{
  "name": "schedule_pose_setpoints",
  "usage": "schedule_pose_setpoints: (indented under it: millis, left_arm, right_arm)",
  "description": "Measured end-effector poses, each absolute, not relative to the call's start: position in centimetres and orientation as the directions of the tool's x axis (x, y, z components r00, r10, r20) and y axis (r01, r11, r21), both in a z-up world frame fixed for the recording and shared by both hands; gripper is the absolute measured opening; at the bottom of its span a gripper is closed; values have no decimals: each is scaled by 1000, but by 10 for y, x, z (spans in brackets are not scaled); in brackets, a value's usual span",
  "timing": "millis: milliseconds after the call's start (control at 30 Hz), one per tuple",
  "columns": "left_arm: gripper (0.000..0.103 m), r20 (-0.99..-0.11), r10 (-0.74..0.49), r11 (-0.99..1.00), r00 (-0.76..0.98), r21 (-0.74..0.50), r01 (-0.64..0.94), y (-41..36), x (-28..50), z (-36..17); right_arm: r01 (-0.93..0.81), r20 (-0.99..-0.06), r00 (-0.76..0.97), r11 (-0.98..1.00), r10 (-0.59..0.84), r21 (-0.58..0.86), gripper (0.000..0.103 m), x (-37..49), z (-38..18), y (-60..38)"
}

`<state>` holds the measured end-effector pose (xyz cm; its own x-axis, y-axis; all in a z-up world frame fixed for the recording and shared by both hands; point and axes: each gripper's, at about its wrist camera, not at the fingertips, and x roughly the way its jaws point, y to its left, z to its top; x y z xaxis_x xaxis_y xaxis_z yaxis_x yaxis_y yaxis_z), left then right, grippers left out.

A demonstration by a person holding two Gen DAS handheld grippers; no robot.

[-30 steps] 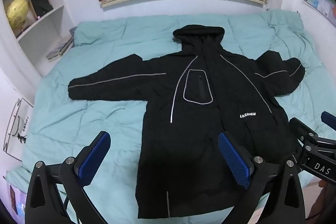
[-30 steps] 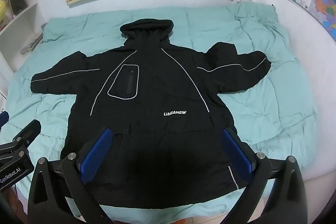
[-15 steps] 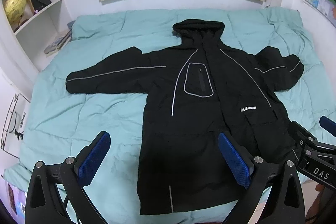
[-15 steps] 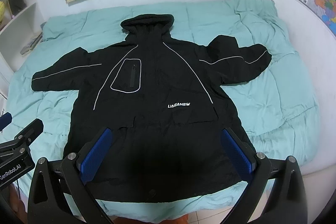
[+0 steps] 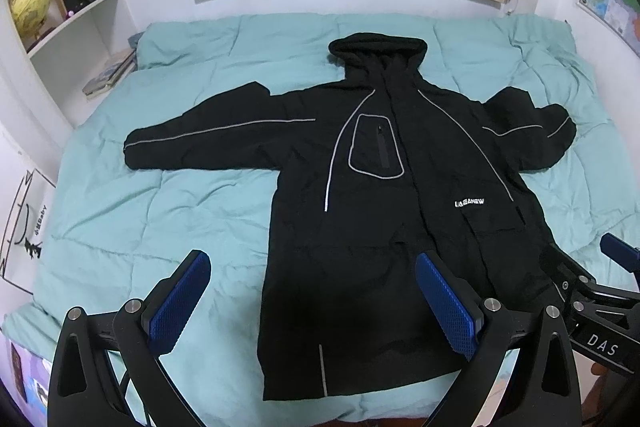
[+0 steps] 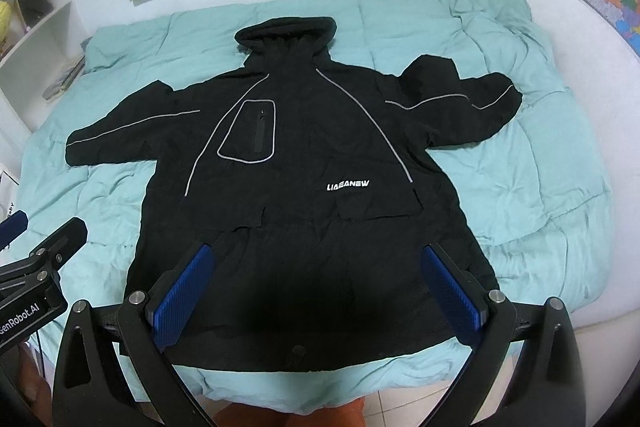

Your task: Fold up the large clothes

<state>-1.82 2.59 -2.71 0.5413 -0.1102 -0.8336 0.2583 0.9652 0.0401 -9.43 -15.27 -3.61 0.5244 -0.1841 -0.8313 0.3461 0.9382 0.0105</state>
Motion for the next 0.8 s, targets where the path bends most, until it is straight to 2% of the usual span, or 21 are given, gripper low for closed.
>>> schedule_pose_setpoints:
  millis: [800]
  left_arm:
    - [102, -832, -133, 964, 539, 17, 264, 24, -14, -26]
  right_arm:
    - [348, -840, 519, 937, -156, 41, 103, -91, -35, -152]
